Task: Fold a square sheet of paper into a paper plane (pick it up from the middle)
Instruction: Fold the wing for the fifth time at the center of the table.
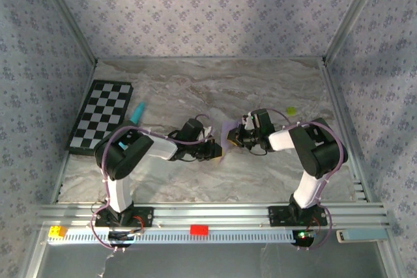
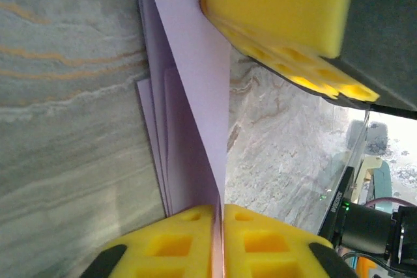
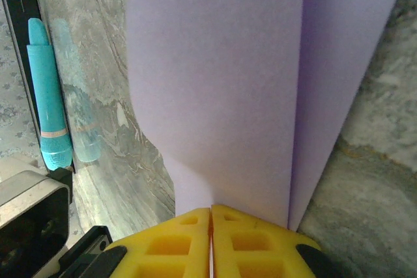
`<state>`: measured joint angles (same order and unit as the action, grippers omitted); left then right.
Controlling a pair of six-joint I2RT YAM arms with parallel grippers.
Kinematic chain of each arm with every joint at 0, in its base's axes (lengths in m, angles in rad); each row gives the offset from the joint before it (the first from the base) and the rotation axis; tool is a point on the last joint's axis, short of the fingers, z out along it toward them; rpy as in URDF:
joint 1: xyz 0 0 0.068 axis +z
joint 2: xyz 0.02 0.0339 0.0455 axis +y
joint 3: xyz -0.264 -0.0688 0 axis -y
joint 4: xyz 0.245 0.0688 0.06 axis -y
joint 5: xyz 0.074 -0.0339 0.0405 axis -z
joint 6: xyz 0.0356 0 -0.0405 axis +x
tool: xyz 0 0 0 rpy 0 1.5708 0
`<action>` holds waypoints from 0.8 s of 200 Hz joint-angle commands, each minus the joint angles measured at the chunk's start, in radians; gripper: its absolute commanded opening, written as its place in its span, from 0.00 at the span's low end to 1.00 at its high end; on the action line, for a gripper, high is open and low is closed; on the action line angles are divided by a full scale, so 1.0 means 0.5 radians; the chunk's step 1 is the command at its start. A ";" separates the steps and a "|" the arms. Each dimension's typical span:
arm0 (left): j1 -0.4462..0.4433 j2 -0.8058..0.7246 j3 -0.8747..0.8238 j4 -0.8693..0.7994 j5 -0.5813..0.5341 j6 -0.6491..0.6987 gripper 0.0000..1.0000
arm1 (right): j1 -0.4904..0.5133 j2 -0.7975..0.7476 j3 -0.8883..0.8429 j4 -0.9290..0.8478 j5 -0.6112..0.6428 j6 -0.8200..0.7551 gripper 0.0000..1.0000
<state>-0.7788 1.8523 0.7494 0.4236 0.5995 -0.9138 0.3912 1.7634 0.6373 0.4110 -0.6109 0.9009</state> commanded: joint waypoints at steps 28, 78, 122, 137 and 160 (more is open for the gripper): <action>-0.017 -0.024 0.015 -0.652 -0.047 0.237 0.19 | -0.024 0.037 -0.048 -0.130 0.166 -0.011 0.10; -0.029 -0.014 0.050 -0.746 -0.080 0.311 0.04 | -0.019 0.038 -0.050 -0.128 0.171 -0.006 0.10; -0.029 -0.029 0.043 -0.730 -0.077 0.308 0.00 | -0.018 0.036 -0.047 -0.132 0.173 -0.004 0.10; -0.030 -0.034 0.038 -0.736 -0.075 0.305 0.06 | -0.018 0.035 -0.044 -0.135 0.174 -0.008 0.10; -0.029 -0.056 0.026 -0.761 -0.087 0.309 0.12 | -0.018 0.035 -0.046 -0.141 0.174 -0.011 0.10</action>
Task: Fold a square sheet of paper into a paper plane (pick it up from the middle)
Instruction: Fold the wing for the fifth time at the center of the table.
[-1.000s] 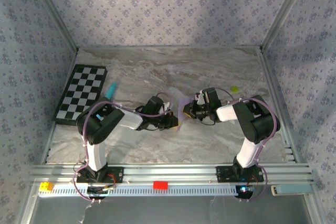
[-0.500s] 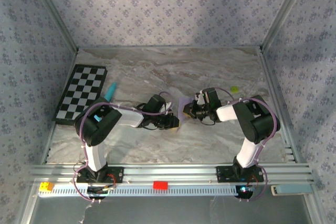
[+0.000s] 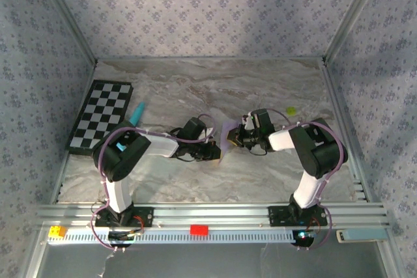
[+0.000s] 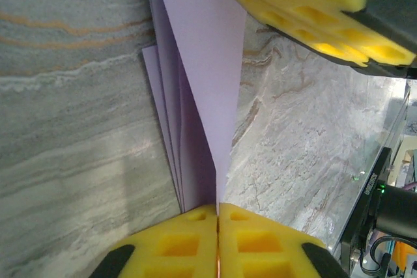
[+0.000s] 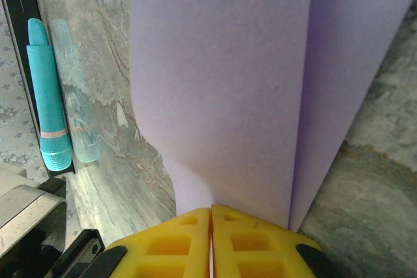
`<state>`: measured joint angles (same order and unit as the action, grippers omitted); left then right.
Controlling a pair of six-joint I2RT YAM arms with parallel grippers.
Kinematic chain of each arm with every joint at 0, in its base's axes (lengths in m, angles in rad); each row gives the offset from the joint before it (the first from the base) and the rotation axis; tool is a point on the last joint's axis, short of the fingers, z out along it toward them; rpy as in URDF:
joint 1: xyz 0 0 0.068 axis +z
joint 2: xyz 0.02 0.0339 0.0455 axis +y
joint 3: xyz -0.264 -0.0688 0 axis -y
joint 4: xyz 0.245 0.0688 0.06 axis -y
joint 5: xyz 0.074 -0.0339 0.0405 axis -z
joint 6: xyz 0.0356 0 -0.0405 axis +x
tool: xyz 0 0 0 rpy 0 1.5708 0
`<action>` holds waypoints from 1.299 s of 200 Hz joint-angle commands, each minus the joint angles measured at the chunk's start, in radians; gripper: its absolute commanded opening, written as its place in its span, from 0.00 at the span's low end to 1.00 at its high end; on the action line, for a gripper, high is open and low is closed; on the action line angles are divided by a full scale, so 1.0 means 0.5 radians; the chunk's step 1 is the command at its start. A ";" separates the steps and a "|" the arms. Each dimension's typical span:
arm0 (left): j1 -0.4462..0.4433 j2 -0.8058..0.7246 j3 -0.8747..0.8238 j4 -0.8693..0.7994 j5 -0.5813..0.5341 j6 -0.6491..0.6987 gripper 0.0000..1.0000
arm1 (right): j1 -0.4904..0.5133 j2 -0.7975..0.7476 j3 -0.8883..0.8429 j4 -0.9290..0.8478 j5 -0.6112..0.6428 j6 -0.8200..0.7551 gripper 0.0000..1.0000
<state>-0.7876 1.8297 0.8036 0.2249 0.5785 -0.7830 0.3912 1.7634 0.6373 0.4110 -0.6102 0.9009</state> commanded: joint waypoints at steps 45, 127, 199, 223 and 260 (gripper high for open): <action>-0.011 -0.045 -0.104 -0.423 -0.056 0.081 0.13 | -0.019 0.038 -0.047 -0.141 0.171 -0.013 0.10; -0.013 -0.050 -0.154 -0.337 0.000 0.030 0.11 | -0.019 0.040 -0.047 -0.144 0.173 -0.013 0.10; -0.009 -0.076 -0.207 -0.333 0.002 0.028 0.02 | -0.021 0.039 -0.044 -0.148 0.180 -0.014 0.10; -0.011 -0.081 -0.218 -0.307 0.021 0.017 0.00 | -0.023 0.038 -0.044 -0.150 0.183 -0.014 0.10; -0.013 -0.160 -0.249 -0.279 0.013 -0.022 0.08 | -0.022 0.035 -0.046 -0.150 0.188 -0.013 0.10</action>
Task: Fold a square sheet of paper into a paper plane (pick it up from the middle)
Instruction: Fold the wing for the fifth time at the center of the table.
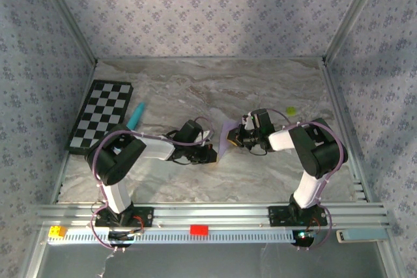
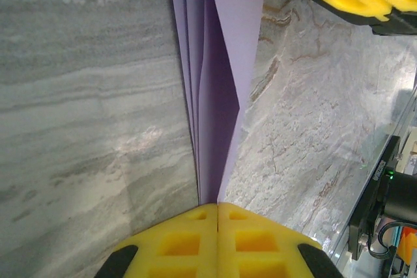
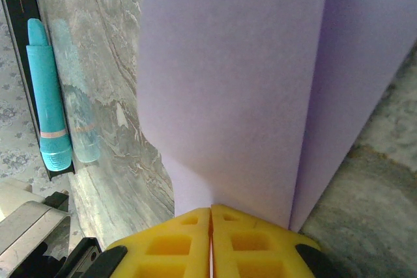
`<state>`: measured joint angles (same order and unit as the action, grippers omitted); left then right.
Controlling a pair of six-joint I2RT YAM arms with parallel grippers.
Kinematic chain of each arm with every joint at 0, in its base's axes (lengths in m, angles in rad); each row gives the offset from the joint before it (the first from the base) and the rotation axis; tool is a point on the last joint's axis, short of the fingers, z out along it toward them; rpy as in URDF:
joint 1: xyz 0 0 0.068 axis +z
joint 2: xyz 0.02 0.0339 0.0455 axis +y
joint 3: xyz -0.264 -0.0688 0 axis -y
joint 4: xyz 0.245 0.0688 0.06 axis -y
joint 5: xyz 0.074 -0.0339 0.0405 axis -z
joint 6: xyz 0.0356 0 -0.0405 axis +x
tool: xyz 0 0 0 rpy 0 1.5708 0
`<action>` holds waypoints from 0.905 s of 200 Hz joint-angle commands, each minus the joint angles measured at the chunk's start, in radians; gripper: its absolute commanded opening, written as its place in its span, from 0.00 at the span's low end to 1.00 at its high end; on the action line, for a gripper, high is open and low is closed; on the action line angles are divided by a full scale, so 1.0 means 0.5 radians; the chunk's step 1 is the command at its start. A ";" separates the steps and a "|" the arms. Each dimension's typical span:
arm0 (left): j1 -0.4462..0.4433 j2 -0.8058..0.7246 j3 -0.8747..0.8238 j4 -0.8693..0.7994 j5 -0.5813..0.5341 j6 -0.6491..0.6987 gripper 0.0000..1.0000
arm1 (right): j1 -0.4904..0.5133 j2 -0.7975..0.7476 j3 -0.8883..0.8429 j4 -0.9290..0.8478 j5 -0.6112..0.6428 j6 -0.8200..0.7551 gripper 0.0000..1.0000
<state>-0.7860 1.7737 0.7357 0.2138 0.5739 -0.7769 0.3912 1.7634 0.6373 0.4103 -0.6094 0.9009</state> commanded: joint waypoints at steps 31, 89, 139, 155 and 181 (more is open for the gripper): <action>-0.011 -0.248 -0.108 -0.330 -0.106 -0.047 0.20 | -0.022 0.032 -0.048 -0.149 0.182 -0.011 0.10; -0.011 -0.278 0.214 -0.404 -0.085 -0.008 0.16 | -0.023 0.032 -0.047 -0.148 0.182 -0.011 0.10; -0.011 0.034 0.518 -0.400 0.029 0.005 0.09 | -0.023 0.029 -0.047 -0.146 0.182 -0.003 0.10; -0.014 0.116 0.557 -0.356 0.063 -0.014 0.09 | -0.016 0.028 -0.047 -0.142 0.185 -0.002 0.10; -0.011 0.216 0.610 -0.347 0.061 -0.006 0.09 | -0.013 0.029 -0.044 -0.143 0.184 0.002 0.10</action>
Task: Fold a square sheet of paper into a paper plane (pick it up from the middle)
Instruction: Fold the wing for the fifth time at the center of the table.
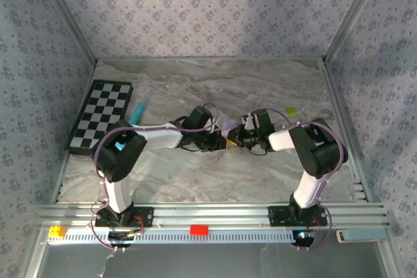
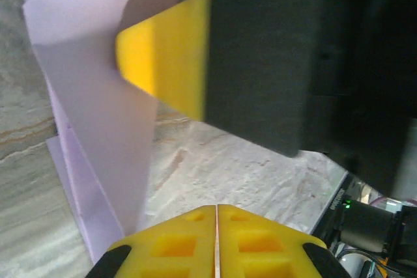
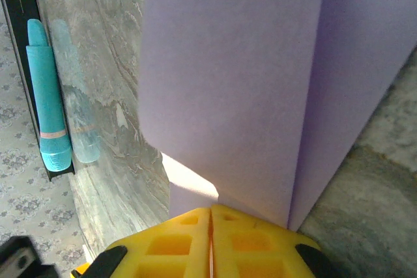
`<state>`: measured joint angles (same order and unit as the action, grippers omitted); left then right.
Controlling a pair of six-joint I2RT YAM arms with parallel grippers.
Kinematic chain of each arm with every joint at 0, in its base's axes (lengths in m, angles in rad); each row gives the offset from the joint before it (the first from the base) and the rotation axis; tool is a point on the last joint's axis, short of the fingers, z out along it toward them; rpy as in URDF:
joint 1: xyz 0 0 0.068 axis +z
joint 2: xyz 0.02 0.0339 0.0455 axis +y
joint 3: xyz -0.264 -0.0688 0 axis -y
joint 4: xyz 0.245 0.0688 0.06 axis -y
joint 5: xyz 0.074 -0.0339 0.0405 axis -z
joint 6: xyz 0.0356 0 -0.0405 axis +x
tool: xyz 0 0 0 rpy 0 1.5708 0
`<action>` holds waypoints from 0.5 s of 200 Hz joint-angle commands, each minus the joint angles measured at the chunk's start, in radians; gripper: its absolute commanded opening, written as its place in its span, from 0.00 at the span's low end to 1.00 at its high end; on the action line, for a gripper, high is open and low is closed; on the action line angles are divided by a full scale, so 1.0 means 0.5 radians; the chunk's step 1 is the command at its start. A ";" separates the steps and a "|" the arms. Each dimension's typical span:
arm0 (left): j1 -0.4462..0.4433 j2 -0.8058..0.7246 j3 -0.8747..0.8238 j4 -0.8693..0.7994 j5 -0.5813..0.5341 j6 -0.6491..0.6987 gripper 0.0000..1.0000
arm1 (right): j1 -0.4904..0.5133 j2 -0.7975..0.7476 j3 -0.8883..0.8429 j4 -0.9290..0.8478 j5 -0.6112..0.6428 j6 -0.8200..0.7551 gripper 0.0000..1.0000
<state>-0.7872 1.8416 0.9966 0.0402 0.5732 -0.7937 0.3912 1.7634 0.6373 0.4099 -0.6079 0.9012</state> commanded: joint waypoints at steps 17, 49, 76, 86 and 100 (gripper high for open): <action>-0.010 0.109 0.126 -0.054 0.012 0.064 0.09 | -0.010 0.023 -0.049 -0.142 0.182 0.000 0.10; 0.000 0.129 0.111 -0.114 -0.076 0.101 0.08 | -0.010 0.018 -0.060 -0.142 0.187 0.001 0.10; 0.001 0.142 0.067 -0.108 -0.093 0.108 0.08 | -0.008 0.020 -0.066 -0.142 0.186 0.001 0.10; -0.001 0.143 0.049 -0.101 -0.108 0.107 0.08 | -0.006 0.020 -0.062 -0.142 0.185 0.000 0.10; 0.000 0.151 0.027 -0.083 -0.118 0.103 0.08 | -0.007 0.020 -0.060 -0.142 0.185 0.001 0.10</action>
<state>-0.7872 1.8946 1.0359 0.0036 0.5331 -0.7662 0.3923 1.7615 0.6350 0.4118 -0.6052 0.9016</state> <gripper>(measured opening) 0.084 0.102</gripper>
